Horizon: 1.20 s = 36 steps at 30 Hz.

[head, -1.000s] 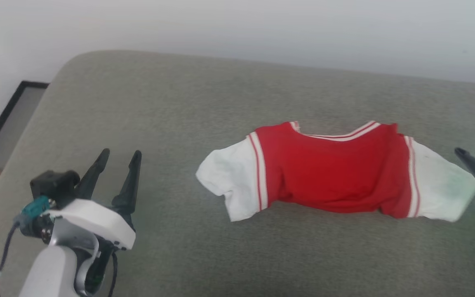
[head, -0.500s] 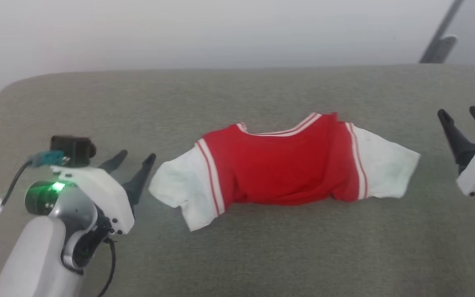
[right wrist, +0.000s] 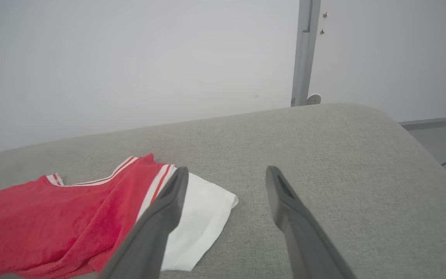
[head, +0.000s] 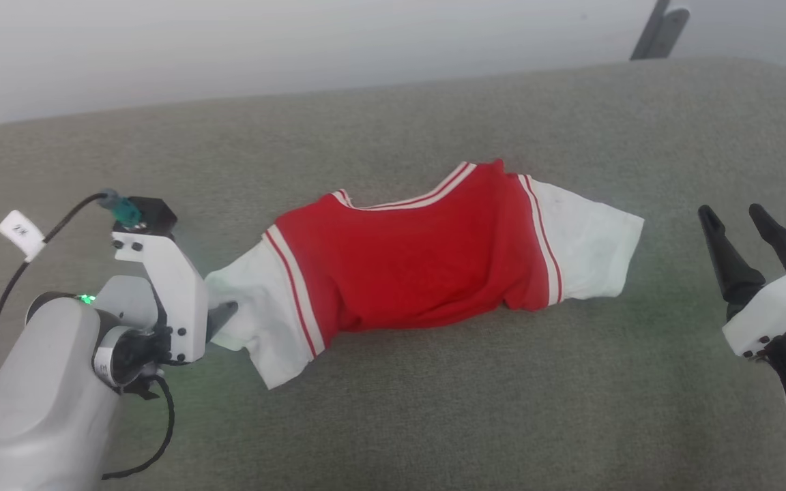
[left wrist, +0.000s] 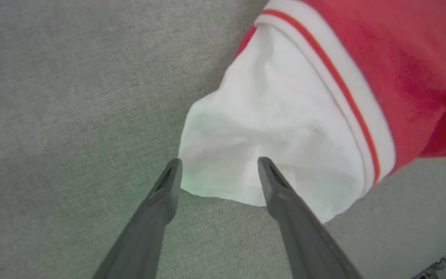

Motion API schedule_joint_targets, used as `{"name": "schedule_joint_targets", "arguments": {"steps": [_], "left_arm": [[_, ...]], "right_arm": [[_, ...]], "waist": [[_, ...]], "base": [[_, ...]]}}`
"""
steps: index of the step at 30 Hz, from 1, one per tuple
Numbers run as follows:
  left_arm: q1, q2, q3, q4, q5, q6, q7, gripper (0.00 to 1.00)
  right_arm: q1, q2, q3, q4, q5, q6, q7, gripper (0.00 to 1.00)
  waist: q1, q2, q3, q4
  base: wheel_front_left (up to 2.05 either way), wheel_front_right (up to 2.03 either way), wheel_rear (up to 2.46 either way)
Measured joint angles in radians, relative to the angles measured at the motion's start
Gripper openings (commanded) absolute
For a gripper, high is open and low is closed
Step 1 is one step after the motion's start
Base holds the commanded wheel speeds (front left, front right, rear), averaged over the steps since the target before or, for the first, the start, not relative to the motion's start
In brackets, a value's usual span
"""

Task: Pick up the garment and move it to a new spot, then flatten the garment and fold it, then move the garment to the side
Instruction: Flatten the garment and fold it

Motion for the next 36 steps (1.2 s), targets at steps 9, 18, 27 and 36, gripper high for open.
{"name": "schedule_joint_targets", "arguments": {"steps": [9, 18, 27, 36], "left_arm": [[-0.107, -0.031, -0.033, 0.221, 0.019, 0.019, 0.017, 1.0], [-0.239, -0.087, -0.042, 0.414, 0.007, 0.014, 0.016, 0.0], [-0.33, -0.152, -0.084, 0.476, 0.005, -0.021, -0.022, 0.0], [-0.396, -0.212, -0.13, 0.509, -0.007, -0.043, -0.093, 0.0]], "right_arm": [[0.005, 0.019, -0.011, -0.036, 0.0, 0.0, 0.074, 1.0], [-0.068, -0.012, 0.031, 0.031, 0.022, 0.0, 0.186, 1.0], [-0.251, -0.1, 0.116, 0.253, 0.072, 0.0, 0.368, 1.0], [-0.433, -0.136, 0.168, 0.518, 0.099, 0.0, 0.597, 1.0]], "waist": [[0.0001, 0.0, 0.05, -0.028], [0.0, 0.0001, 0.094, -0.006], [0.0, 0.0, 0.143, 0.071], [0.0, 0.0001, 0.195, 0.17]], "base": [[0.0, 0.0, 0.0], [0.0, 0.0, 0.0], [0.0, 0.0, 0.0], [0.0, 0.0, 0.0]]}}
